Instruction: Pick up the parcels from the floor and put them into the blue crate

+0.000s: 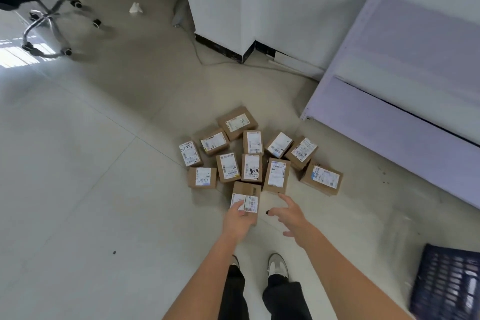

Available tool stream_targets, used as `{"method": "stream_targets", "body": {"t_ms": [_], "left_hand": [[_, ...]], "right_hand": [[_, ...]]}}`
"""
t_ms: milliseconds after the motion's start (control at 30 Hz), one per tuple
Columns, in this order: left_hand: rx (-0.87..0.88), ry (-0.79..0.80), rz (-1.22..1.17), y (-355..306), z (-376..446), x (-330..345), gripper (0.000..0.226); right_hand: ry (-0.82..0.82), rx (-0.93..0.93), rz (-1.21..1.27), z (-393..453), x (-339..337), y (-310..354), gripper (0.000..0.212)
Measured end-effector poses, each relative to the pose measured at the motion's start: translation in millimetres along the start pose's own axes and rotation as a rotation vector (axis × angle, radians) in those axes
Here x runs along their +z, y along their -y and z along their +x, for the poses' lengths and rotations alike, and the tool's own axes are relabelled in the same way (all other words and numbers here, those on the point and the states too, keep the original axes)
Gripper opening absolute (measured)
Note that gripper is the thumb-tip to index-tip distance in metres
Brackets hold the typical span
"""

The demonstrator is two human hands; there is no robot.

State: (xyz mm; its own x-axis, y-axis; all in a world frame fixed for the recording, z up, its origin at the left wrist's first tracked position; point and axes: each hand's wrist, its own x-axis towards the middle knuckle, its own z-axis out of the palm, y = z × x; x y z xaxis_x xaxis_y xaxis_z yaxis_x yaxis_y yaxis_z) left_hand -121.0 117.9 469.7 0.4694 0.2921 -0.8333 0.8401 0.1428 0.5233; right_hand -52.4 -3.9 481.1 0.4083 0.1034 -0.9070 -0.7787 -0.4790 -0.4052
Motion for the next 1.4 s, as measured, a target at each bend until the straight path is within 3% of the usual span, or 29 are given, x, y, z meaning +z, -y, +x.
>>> {"method": "stream_targets", "body": {"t_ms": [300,433,533,633,767,933,1100,1233,1400], "left_hand": [[-0.118,-0.018,0.084,113.0,207.0,10.4,0.055],[0.003,-0.067,0.255,154.7,298.8,21.1,0.054],[0.017,-0.120,0.308,184.0,366.3,28.7,0.067],[-0.009,-0.102,0.269,210.0,414.8,37.8,0.076],[-0.022,-0.036,0.115,217.9,431.1,47.5,0.061],[-0.026,-0.013,0.059,204.5,394.8,43.6,0.060],[-0.040,-0.001,0.048,161.9,306.7,35.2,0.060],[0.014,0.022,0.047,112.2,214.8,35.0,0.039],[0.112,0.080,0.123,50.6,107.1,49.3,0.061]], "right_hand": [[-0.016,0.062,-0.001,205.1,58.3,-73.4,0.067],[-0.046,0.031,-0.040,302.8,72.3,-107.9,0.073],[-0.114,0.023,-0.067,371.1,76.8,-131.4,0.082],[-0.127,0.054,-0.069,420.4,77.7,-151.6,0.085],[-0.048,0.074,-0.020,448.3,86.7,-169.5,0.072],[-0.011,0.061,-0.023,420.5,84.5,-162.1,0.073],[0.012,0.044,-0.007,326.0,65.4,-138.6,0.082],[-0.017,-0.005,0.042,226.3,37.9,-115.5,0.077],[-0.097,-0.063,0.128,89.1,-9.7,-87.1,0.068]]}}
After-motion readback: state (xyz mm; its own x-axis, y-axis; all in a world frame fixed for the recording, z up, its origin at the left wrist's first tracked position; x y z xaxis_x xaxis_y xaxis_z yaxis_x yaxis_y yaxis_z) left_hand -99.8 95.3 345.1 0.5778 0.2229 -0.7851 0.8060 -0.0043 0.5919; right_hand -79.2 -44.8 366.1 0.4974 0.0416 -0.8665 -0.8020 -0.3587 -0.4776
